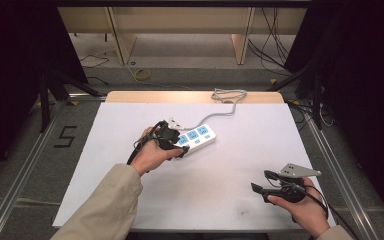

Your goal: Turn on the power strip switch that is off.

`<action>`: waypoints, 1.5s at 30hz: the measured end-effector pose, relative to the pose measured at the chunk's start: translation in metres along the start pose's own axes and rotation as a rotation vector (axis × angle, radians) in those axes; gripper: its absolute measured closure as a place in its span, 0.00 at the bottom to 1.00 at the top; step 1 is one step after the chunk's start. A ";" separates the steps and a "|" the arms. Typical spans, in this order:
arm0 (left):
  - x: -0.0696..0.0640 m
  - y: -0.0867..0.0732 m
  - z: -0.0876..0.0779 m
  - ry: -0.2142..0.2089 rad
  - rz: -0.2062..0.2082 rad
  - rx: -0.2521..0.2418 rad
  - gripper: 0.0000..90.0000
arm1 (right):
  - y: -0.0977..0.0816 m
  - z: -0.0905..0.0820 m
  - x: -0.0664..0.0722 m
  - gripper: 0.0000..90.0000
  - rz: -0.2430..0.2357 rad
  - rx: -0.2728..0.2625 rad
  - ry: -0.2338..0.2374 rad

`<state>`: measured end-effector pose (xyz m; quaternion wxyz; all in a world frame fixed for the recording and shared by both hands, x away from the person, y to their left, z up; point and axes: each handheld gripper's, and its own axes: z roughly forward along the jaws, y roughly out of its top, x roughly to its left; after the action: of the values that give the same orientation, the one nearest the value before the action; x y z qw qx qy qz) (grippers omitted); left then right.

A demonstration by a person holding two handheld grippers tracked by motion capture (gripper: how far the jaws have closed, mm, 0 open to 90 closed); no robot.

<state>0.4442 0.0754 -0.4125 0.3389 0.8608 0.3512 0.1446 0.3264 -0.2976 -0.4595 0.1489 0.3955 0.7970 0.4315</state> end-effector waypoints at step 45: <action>0.001 -0.065 -0.043 0.045 0.036 -0.019 0.35 | 0.001 0.000 0.001 0.32 -0.003 -0.006 0.002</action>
<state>0.3912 0.1308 -0.4252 0.3364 0.8603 0.3415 0.1733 0.3261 -0.2969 -0.4588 0.1502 0.3934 0.7964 0.4341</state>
